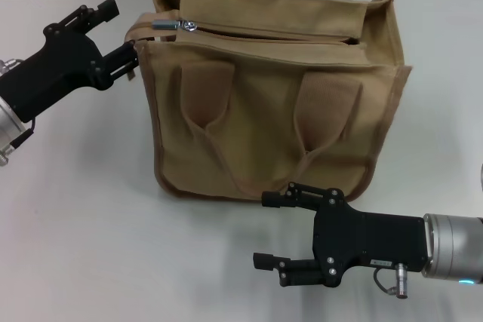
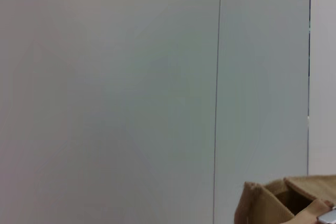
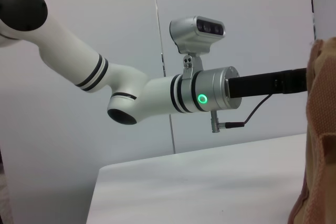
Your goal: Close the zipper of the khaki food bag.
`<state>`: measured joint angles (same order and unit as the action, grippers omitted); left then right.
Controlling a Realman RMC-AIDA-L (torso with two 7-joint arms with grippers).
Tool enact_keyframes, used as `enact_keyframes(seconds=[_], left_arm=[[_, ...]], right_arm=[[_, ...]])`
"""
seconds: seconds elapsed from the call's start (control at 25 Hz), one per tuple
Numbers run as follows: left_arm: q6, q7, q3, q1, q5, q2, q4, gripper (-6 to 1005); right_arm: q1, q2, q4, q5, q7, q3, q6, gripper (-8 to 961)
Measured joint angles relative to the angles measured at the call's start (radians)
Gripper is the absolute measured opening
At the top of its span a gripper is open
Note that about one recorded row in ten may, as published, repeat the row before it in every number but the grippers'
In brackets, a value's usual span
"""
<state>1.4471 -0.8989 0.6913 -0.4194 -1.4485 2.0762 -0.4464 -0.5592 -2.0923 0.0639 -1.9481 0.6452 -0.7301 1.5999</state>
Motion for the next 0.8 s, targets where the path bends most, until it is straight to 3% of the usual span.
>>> enact_keyframes(seconds=[0.08,0.56,0.64,0.8], left_arm=[[0.013,0.027,-0.001,0.005,0.019,0.001,0.016,781],[0.021,0.083,0.014,0.002,0.031,0.003,0.037,347],[0.025,0.082,0.015,-0.002,0.032,0.003,0.045,230],[0.092,0.053,0.010,-0.004,0.048,0.003,0.053,106]], right_arm=[[-0.001,0.000,-0.001,0.000,0.000,0.001,0.000,818],[0.001,0.000,-0.001,0.000,-0.002,0.012,0.000,818],[0.001,0.000,-0.004,0.000,-0.002,0.016,0.001,817],[0.001,0.000,-0.032,0.000,-0.033,0.082,0.057,817]])
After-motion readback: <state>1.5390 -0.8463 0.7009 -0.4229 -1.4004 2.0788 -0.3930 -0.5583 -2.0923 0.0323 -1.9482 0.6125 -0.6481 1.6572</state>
